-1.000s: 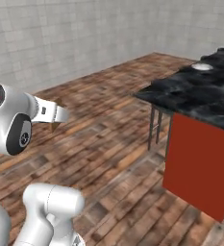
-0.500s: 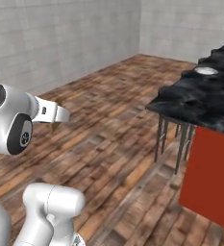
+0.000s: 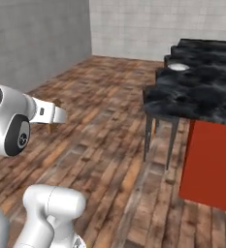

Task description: Start the toaster. Once the lever pops up, take the bread to the plate on the dining counter.

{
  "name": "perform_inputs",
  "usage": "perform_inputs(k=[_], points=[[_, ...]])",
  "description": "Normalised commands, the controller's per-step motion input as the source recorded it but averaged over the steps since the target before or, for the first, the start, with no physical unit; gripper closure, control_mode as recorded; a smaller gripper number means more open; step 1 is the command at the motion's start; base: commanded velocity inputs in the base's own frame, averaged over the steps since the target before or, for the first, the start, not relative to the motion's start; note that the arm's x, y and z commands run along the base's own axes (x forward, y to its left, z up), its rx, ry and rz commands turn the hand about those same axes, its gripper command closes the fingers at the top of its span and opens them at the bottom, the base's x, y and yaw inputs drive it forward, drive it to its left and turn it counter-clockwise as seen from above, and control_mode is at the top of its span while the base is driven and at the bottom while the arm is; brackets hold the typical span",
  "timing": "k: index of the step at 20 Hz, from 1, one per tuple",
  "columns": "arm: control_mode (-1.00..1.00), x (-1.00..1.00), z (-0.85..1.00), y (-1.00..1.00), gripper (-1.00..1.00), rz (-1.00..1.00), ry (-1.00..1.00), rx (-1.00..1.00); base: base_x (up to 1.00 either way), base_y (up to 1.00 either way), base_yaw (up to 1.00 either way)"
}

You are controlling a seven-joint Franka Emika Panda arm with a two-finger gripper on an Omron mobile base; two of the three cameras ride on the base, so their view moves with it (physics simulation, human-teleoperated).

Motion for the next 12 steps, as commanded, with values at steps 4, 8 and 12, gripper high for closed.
perform_inputs(k=[4, 8, 12], points=[[1.00, 0.00, 0.00, 0.00, 1.00, 0.00, 0.00, 0.00, 0.26, 0.75, -0.61], [1.00, 0.00, 0.00, 0.00, 1.00, 0.00, 0.00, 0.00, 0.00, 0.63, -0.68], [1.00, 0.00, 0.00, 0.00, 1.00, 0.00, 0.00, 0.00, 0.00, 0.66, -0.79]])
